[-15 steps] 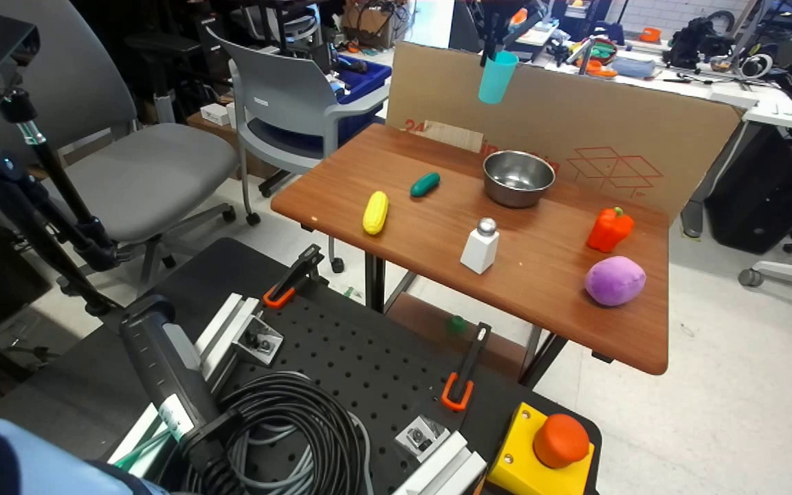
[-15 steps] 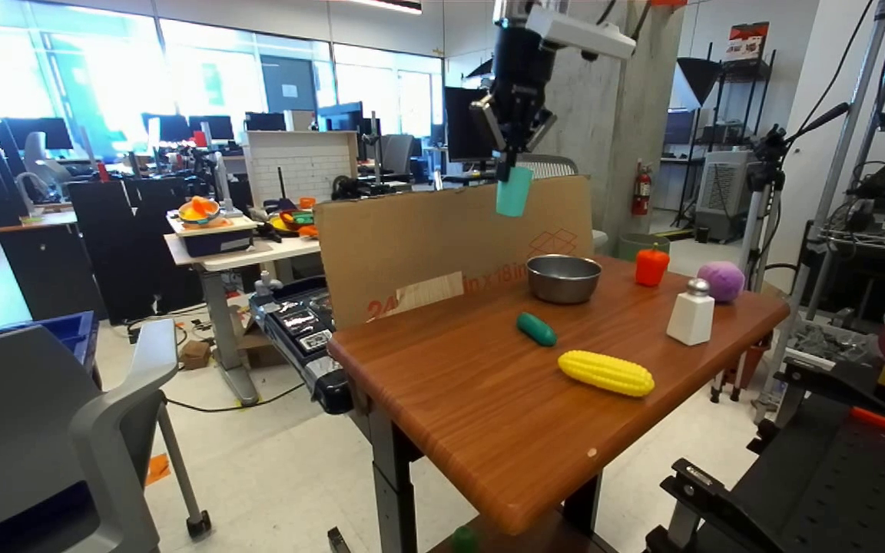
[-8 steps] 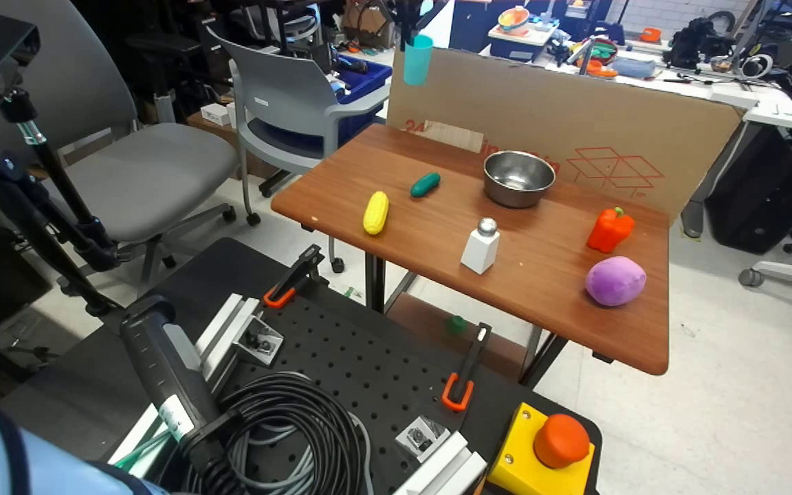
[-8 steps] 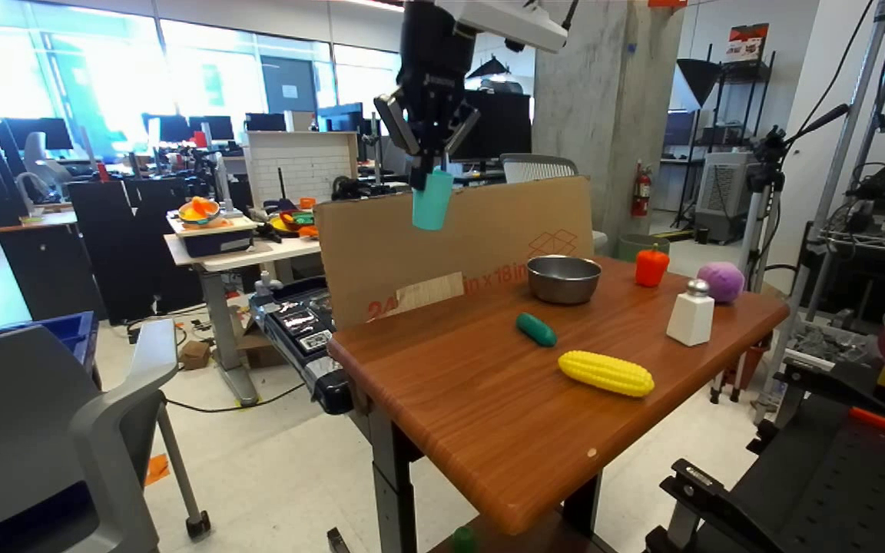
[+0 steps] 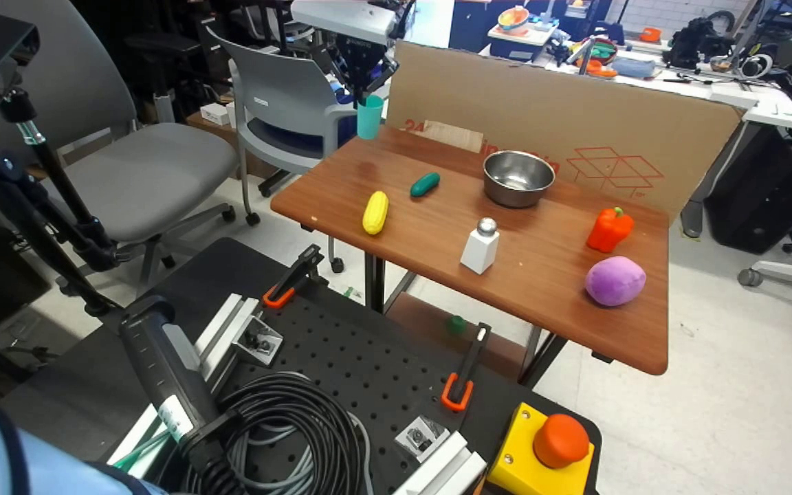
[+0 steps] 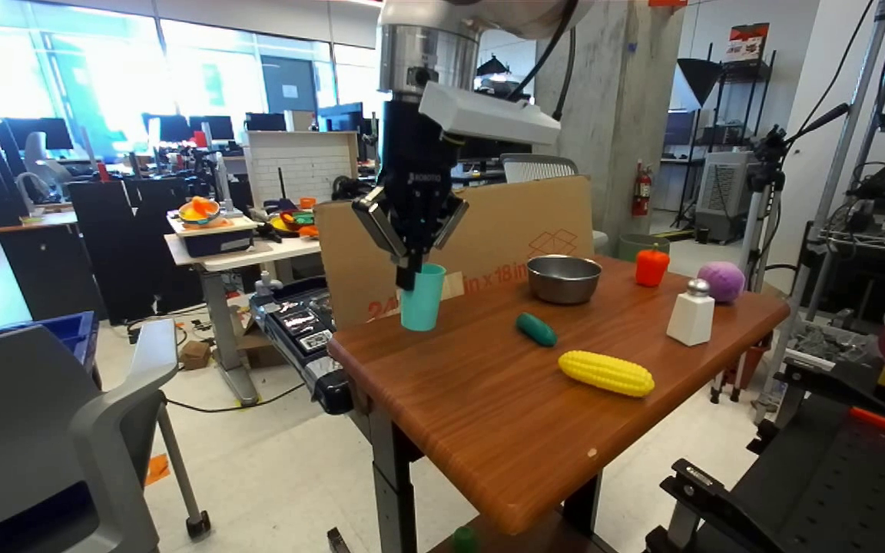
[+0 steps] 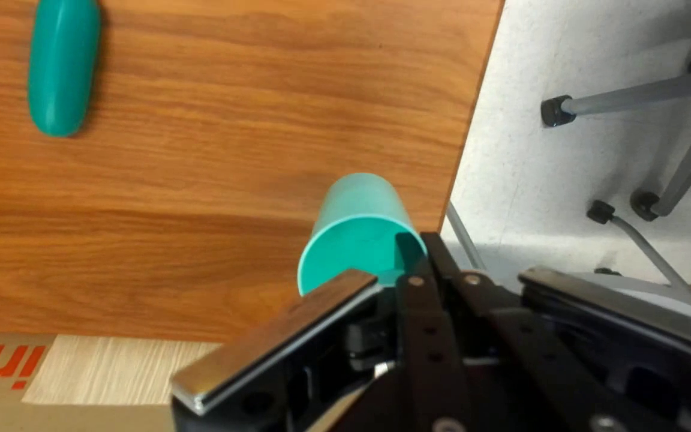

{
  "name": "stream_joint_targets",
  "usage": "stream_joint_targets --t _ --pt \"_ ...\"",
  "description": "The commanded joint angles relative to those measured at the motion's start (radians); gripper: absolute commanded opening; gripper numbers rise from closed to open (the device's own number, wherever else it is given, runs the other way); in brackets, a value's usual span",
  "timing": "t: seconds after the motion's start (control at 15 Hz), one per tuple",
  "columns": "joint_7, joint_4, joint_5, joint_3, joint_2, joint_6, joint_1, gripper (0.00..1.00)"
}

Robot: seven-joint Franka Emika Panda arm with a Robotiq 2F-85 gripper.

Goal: Take the blue cup out of the bowl and place it on the table

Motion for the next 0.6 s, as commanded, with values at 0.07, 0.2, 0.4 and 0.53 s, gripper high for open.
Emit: stream_joint_targets --t 0.07,0.2,0.4,0.53 --pt "0.005 -0.052 -0.016 -0.001 -0.011 0.006 0.023 0.01" --pt "0.007 -0.072 -0.015 -0.002 -0.015 -0.003 0.026 0.01" --pt "0.007 -0.112 -0.014 -0.003 -0.021 0.005 0.026 0.01" --pt "0.009 -0.132 -0.020 -0.006 -0.025 0.010 0.028 0.01"
